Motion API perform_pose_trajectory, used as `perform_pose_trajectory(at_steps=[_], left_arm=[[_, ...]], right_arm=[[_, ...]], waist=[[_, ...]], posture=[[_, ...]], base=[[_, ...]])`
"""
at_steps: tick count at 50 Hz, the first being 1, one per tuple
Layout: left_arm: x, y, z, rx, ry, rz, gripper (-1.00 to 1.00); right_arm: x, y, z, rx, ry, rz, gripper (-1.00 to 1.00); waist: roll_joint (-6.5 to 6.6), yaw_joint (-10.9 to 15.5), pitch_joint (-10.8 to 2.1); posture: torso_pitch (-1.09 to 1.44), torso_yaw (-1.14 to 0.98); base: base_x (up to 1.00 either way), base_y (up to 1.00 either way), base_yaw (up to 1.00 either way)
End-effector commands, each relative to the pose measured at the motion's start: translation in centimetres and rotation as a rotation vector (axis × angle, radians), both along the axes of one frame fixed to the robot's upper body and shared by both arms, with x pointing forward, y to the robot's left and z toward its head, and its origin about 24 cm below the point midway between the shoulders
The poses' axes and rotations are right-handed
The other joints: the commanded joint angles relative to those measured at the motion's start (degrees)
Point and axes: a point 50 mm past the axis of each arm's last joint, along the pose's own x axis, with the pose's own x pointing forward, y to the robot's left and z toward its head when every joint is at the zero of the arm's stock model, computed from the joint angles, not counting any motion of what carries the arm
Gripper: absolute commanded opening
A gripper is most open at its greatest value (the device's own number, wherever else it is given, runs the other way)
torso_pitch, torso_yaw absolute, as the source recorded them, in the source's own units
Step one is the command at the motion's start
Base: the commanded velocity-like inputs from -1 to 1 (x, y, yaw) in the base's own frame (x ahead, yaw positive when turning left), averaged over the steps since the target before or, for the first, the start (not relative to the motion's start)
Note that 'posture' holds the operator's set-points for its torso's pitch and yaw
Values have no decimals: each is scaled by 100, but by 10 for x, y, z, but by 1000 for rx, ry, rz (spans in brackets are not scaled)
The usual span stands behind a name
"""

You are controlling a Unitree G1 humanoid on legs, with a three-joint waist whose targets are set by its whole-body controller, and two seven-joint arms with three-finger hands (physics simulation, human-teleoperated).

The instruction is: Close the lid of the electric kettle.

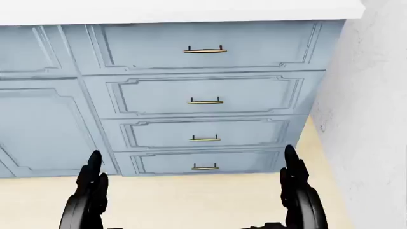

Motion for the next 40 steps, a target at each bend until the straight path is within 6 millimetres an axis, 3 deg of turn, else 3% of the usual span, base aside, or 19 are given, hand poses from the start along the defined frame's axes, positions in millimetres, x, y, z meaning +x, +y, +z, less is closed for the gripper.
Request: perform_pose_trajectory(at_steps=[1, 3, 4, 5, 7, 8, 32, 40], left_arm=[[5, -1, 34, -2, -171, -7, 100], [-1, -2, 40, -1, -170, -6, 100], [-4, -3, 42, -6, -167, -8, 100], [-6, -4, 44, -1, -165, -9, 100], [-8, -4, 46, 1, -162, -9, 100], [-9, -4, 49, 1, -162, -9, 100], [-3, 0, 40, -4, -140, -10, 100], [-6, 7, 55, -4, -167, 9, 100]], right_arm=[[8, 0, 32, -21, -169, 0, 100], [8, -1, 33, -28, -169, -3, 100], [8, -1, 33, -28, -169, -4, 100], [7, -2, 33, -32, -170, -5, 100], [7, -3, 34, -33, -169, -8, 100], [7, -3, 34, -35, -169, -10, 100], [7, -5, 33, -48, -166, -16, 100], [3, -16, 48, -42, -192, -46, 100]], waist=[[-45, -12, -5], [-4, 50, -359], [-1, 52, -297], [-45, 32, -108], [-46, 40, -392], [-45, 47, -419], [-27, 45, -490], [-25, 48, -462]], posture=[[0, 0], [0, 0], [0, 0], [0, 0], [0, 0], [0, 0], [0, 0], [0, 0]], base=[[0, 0, 0], [0, 0, 0], [0, 0, 0], [0, 0, 0], [0, 0, 0], [0, 0, 0], [0, 0, 0], [0, 0, 0]])
